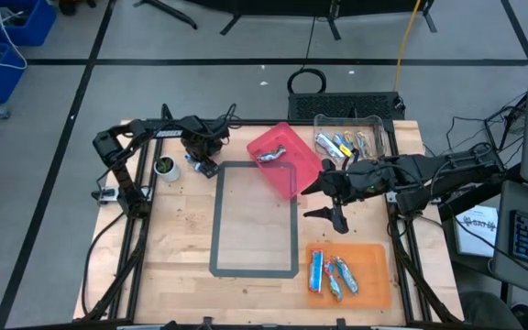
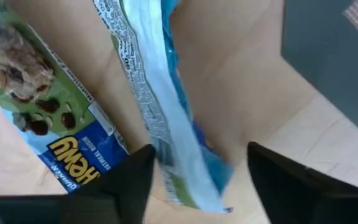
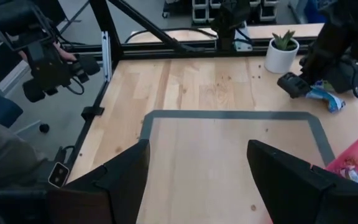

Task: Pick and place Granola Bars by type
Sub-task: Put the blue granola bar into the pink bin

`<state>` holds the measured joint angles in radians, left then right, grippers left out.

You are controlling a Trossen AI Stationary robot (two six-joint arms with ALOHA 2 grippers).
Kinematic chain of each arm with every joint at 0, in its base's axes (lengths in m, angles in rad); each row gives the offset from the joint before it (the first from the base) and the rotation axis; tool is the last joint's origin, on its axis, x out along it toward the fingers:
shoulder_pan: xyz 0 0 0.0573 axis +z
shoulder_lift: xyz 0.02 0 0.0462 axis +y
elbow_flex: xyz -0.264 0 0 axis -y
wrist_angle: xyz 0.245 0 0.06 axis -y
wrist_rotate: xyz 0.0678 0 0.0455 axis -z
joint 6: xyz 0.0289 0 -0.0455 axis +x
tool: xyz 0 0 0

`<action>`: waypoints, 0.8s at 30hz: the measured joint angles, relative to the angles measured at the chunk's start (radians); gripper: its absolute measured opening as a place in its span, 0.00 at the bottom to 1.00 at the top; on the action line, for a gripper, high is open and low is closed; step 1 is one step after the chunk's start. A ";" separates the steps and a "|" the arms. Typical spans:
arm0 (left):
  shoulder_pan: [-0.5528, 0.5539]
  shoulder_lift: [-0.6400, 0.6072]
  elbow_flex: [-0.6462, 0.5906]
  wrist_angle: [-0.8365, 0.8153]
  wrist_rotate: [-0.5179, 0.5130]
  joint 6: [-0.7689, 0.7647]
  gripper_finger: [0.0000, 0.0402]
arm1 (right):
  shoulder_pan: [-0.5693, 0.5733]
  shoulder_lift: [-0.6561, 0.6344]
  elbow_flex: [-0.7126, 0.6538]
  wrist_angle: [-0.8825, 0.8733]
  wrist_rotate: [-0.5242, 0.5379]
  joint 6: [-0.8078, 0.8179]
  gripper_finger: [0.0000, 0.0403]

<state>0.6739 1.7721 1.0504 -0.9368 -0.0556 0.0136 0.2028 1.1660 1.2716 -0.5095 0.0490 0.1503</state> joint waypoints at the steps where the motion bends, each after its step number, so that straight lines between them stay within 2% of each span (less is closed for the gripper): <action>1: 0.001 0.000 0.000 0.000 0.002 -0.008 0.60 | 0.000 0.000 0.000 0.003 0.000 -0.006 0.65; 10: -0.001 -0.006 0.000 -0.003 0.003 -0.070 0.17 | 0.000 0.000 0.000 0.006 0.008 -0.036 0.65; 13: -0.006 -0.056 -0.001 -0.003 0.005 -0.096 0.04 | 0.000 0.000 0.000 0.015 0.067 -0.031 0.65; 17: -0.016 -0.168 0.000 0.003 0.006 -0.127 0.05 | -0.007 -0.004 0.000 0.028 0.134 0.003 0.65; 24: -0.024 -0.412 0.002 0.020 0.009 -0.157 0.02 | -0.074 -0.007 0.000 0.139 0.139 0.047 0.65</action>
<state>0.6502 1.3604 1.0519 -0.9167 -0.0462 -0.1436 0.1287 1.1587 1.2716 -0.3701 0.1883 0.1970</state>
